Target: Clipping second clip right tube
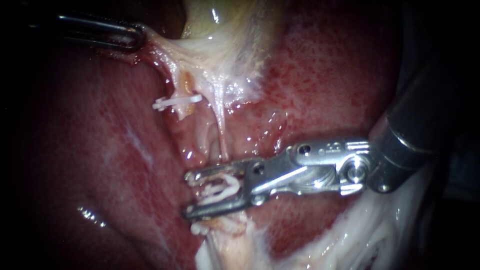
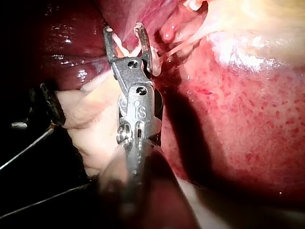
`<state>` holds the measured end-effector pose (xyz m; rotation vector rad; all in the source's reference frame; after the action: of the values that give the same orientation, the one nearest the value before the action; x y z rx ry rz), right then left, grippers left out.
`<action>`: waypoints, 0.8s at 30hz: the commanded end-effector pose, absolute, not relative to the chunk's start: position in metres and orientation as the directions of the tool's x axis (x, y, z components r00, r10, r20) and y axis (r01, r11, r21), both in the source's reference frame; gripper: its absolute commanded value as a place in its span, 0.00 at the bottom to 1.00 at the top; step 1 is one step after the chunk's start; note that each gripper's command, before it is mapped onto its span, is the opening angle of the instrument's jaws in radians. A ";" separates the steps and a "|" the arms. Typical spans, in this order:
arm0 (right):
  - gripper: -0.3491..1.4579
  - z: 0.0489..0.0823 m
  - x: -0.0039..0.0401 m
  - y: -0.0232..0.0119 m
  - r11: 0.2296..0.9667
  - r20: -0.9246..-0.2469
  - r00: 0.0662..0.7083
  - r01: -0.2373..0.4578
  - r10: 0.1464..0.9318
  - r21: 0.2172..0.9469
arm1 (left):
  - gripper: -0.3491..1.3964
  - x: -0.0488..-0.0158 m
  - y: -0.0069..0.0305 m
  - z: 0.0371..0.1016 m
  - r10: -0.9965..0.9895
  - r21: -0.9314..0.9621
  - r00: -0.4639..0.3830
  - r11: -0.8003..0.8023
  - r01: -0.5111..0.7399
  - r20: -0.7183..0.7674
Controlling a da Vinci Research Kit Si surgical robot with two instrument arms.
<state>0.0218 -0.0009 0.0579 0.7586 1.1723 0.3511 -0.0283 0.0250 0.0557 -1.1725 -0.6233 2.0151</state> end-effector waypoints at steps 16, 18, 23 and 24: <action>0.44 0.0613 0.0157 0.0009 0.702 -0.677 0.410 0.113 0.612 0.703 | 0.00 -0.0281 0.0250 0.0556 0.775 -0.701 -0.334 -0.630 -0.335 -0.536; 0.44 0.0620 0.0152 0.0012 0.696 -0.667 0.416 0.105 0.618 0.710 | 0.00 -0.0281 0.0250 0.0555 0.775 -0.701 -0.334 -0.630 -0.335 -0.536; 0.45 0.0638 0.0145 0.0018 0.685 -0.646 0.433 0.086 0.628 0.723 | 0.00 -0.0280 0.0250 0.0555 0.775 -0.700 -0.334 -0.630 -0.338 -0.537; 0.45 0.0641 0.0146 0.0018 0.683 -0.643 0.433 0.080 0.632 0.726 | 0.00 -0.0280 0.0250 0.0555 0.775 -0.700 -0.334 -0.630 -0.338 -0.537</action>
<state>0.0146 0.0018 0.0644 0.7735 1.0844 0.3937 -0.0280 0.0250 0.0555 -1.1737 -0.6248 2.0151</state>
